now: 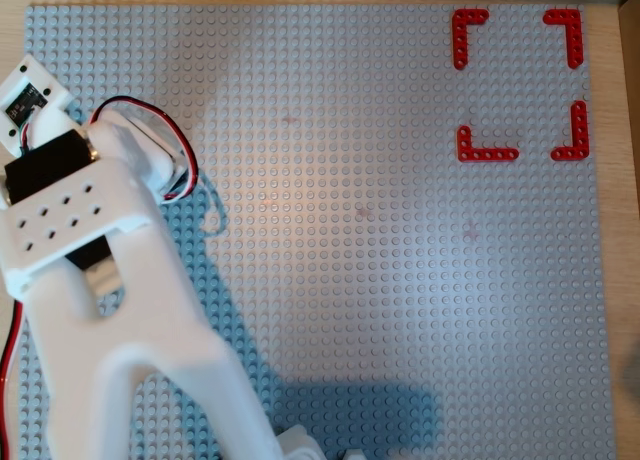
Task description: Grab the Lego and store it in red box
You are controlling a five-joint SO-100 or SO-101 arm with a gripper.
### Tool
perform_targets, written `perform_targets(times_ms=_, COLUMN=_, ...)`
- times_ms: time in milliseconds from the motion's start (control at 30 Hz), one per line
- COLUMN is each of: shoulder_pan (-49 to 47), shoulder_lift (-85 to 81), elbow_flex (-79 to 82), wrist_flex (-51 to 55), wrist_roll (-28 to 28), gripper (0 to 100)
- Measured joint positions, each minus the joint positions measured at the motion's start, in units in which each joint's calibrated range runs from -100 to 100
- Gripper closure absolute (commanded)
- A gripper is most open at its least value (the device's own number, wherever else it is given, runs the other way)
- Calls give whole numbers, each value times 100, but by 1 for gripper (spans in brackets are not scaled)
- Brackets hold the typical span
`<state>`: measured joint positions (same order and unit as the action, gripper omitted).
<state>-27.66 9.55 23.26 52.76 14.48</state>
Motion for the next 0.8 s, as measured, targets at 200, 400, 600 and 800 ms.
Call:
perform_targets(times_ms=200, shoulder_pan=0, shoulder_lift=0, elbow_flex=0, wrist_flex=0, wrist_roll=0, gripper=78)
perform_targets(times_ms=400, shoulder_pan=0, shoulder_lift=0, elbow_flex=0, wrist_flex=0, wrist_roll=0, gripper=78)
perform_targets(times_ms=600, shoulder_pan=51, shoulder_lift=0, elbow_flex=0, wrist_flex=0, wrist_roll=-78, gripper=78)
perform_targets(times_ms=800, shoulder_pan=51, shoulder_lift=0, elbow_flex=0, wrist_flex=-121, wrist_roll=-283, gripper=78)
